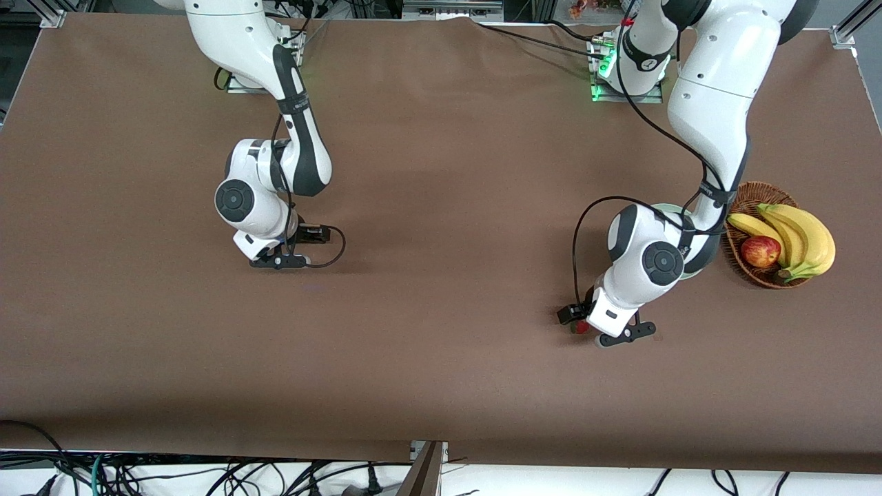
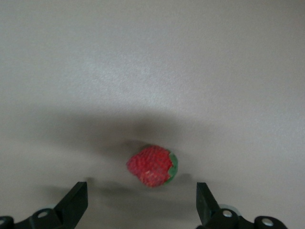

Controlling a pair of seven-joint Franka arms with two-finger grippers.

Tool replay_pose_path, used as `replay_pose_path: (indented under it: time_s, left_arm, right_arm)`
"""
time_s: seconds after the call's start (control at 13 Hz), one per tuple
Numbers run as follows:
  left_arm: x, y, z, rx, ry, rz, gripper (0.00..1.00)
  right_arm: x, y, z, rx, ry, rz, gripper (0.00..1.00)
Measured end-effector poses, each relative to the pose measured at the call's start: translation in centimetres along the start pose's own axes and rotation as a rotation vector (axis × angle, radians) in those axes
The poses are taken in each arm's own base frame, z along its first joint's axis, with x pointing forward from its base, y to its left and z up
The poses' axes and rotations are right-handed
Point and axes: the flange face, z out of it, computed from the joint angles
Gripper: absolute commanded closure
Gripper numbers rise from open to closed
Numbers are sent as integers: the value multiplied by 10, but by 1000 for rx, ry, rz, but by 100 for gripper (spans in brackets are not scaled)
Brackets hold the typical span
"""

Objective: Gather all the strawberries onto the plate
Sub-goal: 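Grasp the second strawberry with the left gripper while the right gripper grasps the third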

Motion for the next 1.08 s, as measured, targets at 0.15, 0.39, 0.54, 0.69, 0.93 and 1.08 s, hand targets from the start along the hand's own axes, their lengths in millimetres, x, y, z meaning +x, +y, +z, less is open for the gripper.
replay_pose_path:
  time_s: [0.15, 0.39, 0.54, 0.69, 0.93, 1.08]
  left_arm:
    - [5, 2, 3, -4, 5, -8, 10]
    - [7, 2, 3, -6, 9, -22, 50]
    - [8, 2, 4, -6, 10, -35, 69]
    - [9, 2, 2, -6, 11, -45, 78]
    - [14, 6, -8, 23, -44, -49, 78]
    - [25, 11, -29, 39, -70, -48, 78]
  right_arm:
    - [-4, 3, -3, 9, -4, 5, 37]
    - [-12, 6, -5, 21, -13, 9, 59]
    - [-14, 5, -5, 22, -8, -1, 59]
    - [-13, 5, -6, 21, 2, -25, 59]
    - [-12, 6, -7, 19, 14, -33, 58]
    - [-11, 6, -7, 18, 25, -33, 57]
